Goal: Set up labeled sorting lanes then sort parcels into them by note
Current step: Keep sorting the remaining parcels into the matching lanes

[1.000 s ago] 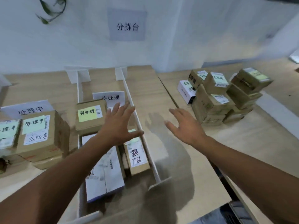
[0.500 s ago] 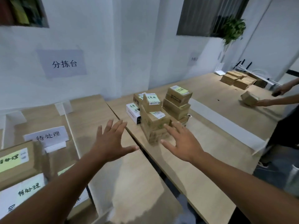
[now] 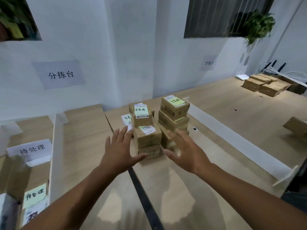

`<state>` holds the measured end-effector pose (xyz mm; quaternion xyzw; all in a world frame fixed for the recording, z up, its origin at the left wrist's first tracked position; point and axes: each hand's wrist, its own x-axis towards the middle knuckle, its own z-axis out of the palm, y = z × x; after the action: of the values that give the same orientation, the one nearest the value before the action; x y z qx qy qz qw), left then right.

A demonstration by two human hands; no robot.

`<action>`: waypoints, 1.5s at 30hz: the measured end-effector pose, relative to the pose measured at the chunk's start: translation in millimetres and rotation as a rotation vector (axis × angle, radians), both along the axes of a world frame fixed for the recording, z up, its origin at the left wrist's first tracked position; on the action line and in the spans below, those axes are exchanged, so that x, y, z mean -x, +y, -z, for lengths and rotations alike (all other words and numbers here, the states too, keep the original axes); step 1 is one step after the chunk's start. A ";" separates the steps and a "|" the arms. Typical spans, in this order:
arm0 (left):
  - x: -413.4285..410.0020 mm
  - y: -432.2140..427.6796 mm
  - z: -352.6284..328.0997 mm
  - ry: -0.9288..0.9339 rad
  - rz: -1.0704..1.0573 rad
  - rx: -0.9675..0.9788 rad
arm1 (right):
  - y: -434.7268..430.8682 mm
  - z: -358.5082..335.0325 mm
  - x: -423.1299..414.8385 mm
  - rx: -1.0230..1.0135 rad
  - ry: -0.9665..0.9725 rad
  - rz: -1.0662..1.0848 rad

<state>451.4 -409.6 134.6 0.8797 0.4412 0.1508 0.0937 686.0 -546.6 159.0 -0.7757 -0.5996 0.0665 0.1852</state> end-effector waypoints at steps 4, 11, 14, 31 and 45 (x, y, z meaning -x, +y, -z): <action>-19.9 38.7 0.3 -0.015 -0.057 -0.007 | 44.8 12.2 -26.6 -0.040 0.057 -0.055; -59.8 138.2 28.8 -0.154 -0.082 0.253 | 152.6 54.1 -62.8 -0.012 0.067 -0.060; -76.6 187.9 50.1 -0.222 -0.061 0.296 | 210.6 67.7 -80.7 -0.002 0.089 -0.111; -117.7 238.9 99.8 -0.524 -0.051 0.362 | 306.2 109.5 -77.8 -0.062 0.318 -0.148; 48.9 35.7 -5.6 -0.689 -0.202 0.100 | 157.6 34.4 82.7 -0.396 0.513 -0.426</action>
<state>402.6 -373.9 140.2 0.7235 0.4753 0.4251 0.2646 603.3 -389.0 124.6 -0.5411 -0.6828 0.1784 0.4573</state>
